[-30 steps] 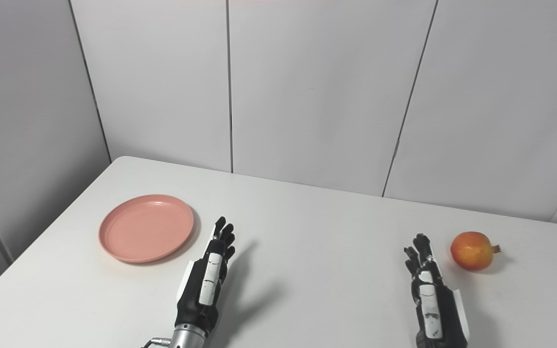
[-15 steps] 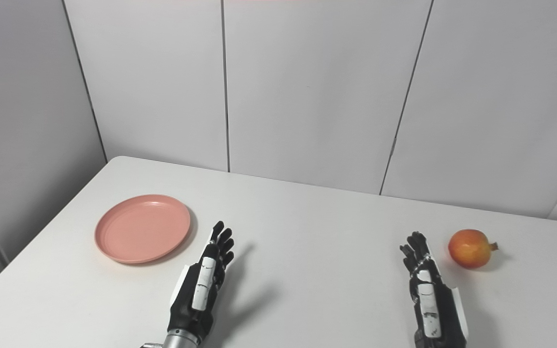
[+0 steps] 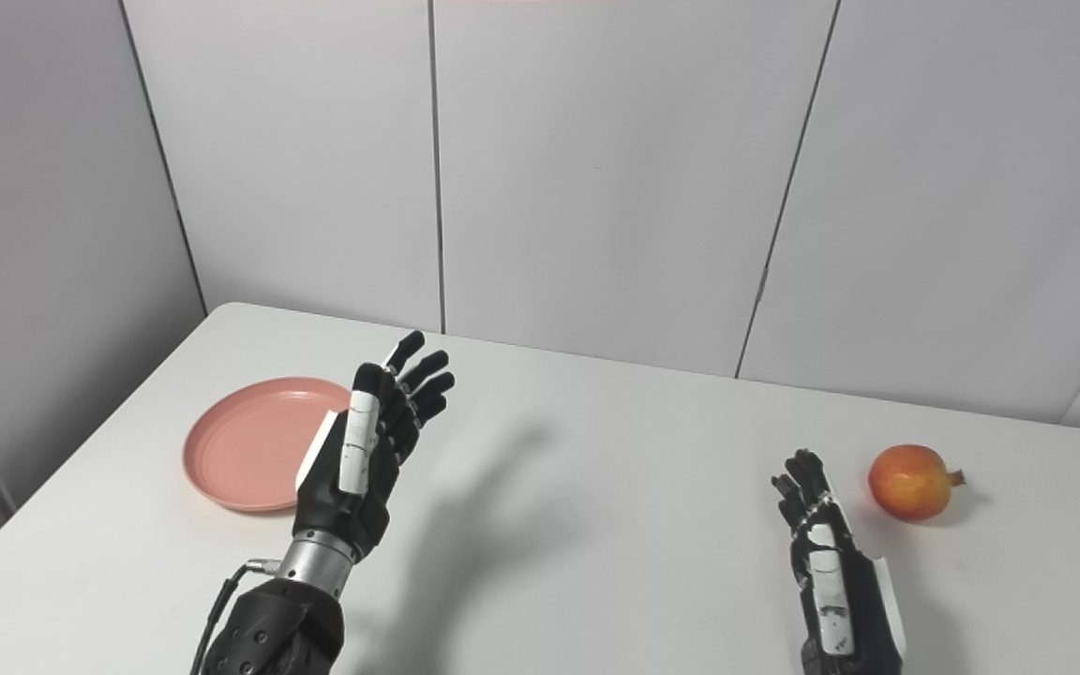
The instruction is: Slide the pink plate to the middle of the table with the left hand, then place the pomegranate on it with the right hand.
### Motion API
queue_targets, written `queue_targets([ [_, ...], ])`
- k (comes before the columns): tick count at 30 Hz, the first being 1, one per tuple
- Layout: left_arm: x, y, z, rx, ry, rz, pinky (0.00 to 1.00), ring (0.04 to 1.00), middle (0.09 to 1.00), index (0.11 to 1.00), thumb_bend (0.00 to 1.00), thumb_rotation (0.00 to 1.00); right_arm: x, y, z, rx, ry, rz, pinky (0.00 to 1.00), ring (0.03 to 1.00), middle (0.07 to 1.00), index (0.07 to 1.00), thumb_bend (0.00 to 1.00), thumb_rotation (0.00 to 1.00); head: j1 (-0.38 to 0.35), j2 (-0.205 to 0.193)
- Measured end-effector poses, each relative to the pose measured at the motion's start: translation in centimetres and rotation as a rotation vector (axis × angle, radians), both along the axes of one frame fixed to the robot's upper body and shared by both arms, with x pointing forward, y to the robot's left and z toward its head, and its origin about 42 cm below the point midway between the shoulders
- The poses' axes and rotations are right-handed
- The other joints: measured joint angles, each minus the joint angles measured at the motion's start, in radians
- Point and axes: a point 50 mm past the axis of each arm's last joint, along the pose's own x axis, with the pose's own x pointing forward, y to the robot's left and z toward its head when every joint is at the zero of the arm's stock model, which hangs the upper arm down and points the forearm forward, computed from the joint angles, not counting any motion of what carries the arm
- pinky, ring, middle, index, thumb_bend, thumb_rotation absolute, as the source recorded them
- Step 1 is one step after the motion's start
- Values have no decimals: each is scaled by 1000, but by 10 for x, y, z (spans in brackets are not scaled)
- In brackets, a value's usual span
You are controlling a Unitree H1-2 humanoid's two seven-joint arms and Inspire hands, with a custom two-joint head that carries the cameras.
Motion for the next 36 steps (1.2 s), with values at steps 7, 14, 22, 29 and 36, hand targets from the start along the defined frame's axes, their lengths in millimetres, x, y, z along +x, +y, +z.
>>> queue_targets([
  [7,29,30,27,71,-69,41,878,891,909,890,989,1000,0,0,0,0,0,-1,997,940,946,930,826,909,-3,-2],
  [14,58,76,15,178,-41,68,840,861,888,902,1000,1000,0,0,0,0,1,-1,997,946,949,932,812,912,-3,-2],
  [22,86,143,16,336,-73,96,724,805,848,856,1000,1000,1,-2,-2,-2,8,-3,993,943,942,926,809,906,-2,0],
  [29,102,179,15,355,-93,168,734,794,844,848,1000,1000,2,-2,-1,5,6,0,996,943,940,916,806,905,-5,3],
  [36,107,210,1,318,-45,254,701,798,860,889,1000,1000,2,-2,-1,4,6,1,990,941,939,914,812,911,-6,6],
])
